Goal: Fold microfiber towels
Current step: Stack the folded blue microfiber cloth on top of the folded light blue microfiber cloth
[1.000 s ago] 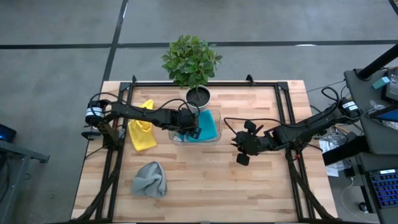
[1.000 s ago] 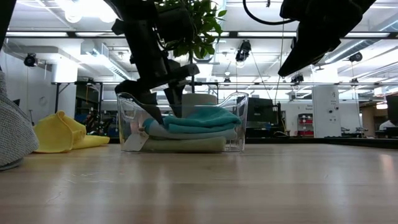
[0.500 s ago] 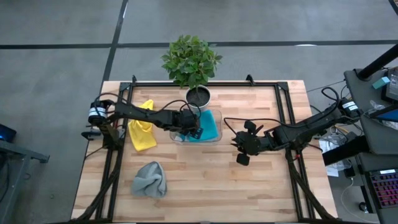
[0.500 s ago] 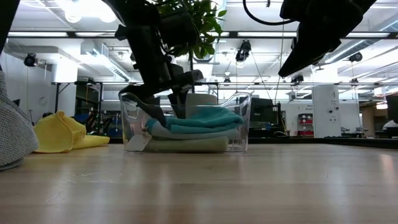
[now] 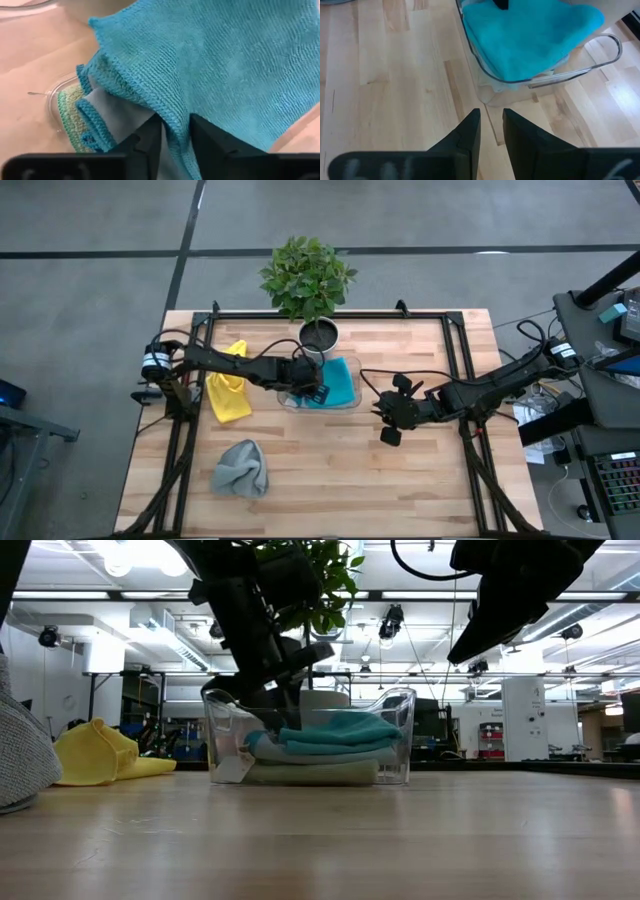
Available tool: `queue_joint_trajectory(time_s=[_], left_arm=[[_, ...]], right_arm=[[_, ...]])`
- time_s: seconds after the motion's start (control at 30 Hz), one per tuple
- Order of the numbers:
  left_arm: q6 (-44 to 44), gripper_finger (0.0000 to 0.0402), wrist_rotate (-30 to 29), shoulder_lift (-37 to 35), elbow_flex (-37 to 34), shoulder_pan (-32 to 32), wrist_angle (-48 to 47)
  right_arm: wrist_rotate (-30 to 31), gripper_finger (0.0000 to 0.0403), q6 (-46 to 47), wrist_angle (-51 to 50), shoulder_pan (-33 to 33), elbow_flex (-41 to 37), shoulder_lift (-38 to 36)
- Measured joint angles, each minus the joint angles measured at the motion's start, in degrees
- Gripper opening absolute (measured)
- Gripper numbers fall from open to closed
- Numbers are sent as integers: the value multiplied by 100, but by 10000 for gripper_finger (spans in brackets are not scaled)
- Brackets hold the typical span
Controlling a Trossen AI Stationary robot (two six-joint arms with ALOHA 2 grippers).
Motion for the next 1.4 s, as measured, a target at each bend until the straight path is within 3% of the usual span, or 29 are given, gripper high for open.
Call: queue_joint_trajectory(time_s=[0.23, 0.53, 0.77, 0.9, 1.1, 1.4], left_arm=[[276, 7, -4, -17, 33, -14, 1], [924, 2, 18, -109, 263, 18, -543], [1768, 2, 255, -118, 518, 67, -1345], [2503, 2, 333, -118, 608, 67, -1340], [2624, 20, 332, -118, 598, 80, -1398], [2626, 86, 326, -118, 677, 83, -1571]], right_arm=[[0, 73, 0, 0, 0, 0, 0], [0, 73, 0, 0, 0, 0, 0], [-2, 73, 10, 0, 0, 0, 0], [0, 73, 13, 2, 0, 0, 0], [0, 73, 17, 4, 0, 0, 0], [0, 73, 9, 8, 0, 0, 0]])
